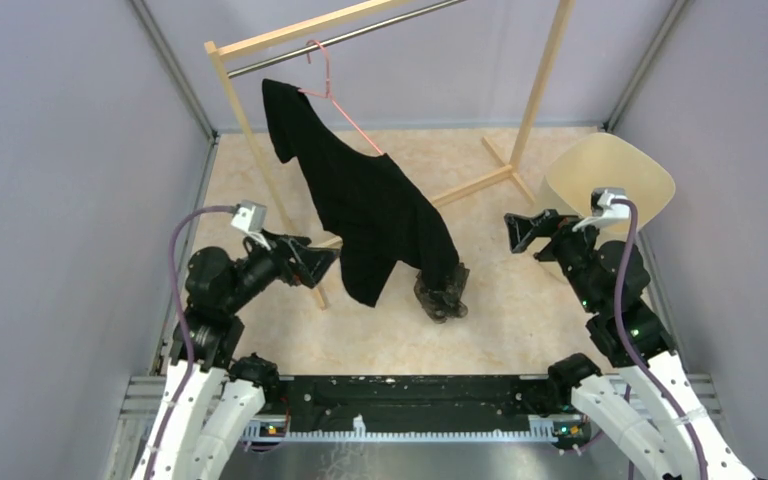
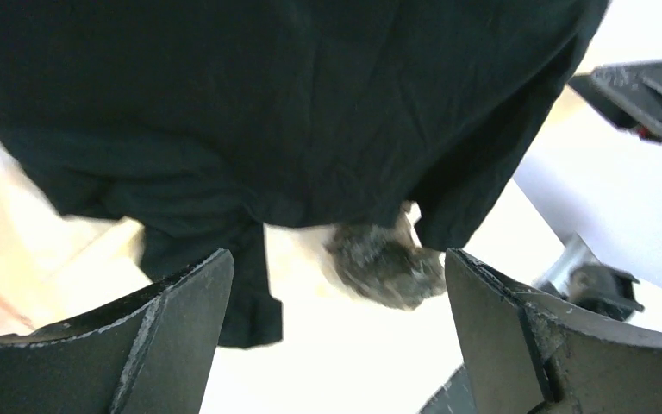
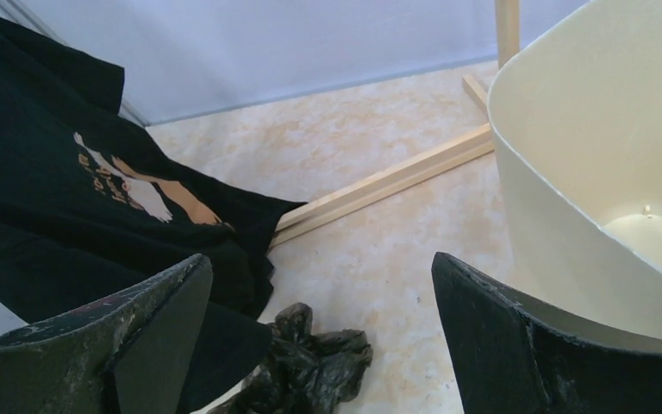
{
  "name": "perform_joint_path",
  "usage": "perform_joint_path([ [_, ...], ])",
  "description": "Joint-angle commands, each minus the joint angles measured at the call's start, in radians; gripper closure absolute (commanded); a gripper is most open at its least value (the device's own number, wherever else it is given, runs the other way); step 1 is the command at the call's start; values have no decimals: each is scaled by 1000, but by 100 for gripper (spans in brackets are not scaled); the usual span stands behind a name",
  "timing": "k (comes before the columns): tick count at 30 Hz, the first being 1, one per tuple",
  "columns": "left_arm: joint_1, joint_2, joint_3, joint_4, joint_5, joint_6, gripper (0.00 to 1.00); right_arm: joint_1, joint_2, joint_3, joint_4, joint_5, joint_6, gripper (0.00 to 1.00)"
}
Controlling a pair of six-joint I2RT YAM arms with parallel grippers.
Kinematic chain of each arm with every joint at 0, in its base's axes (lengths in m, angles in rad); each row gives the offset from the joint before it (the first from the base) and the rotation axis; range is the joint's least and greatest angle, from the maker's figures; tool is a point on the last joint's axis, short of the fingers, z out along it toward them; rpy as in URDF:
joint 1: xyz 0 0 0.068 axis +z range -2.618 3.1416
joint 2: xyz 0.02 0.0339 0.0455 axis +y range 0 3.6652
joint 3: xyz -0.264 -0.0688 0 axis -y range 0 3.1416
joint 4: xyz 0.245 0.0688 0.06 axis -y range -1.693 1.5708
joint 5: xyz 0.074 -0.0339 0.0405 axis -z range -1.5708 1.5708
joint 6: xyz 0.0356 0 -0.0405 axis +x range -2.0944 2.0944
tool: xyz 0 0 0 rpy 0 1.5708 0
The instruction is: Put the trash bags into the trash bin
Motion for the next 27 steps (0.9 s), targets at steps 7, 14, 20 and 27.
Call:
perform_joint_path([
  [7, -96, 159, -257, 232, 181, -208, 2, -5, 81, -92, 131, -482, -15, 1],
  [14, -362, 307, -394, 407, 34, -383, 2, -6, 130, -123, 58, -430, 105, 1],
  [20, -449, 469, -472, 674, -5, -518, 3, -6, 174, -169, 17, -447, 150, 1],
  [27, -526, 655, -388, 753, -44, -530, 11, -6, 351, -244, 208, -685, 171, 22],
])
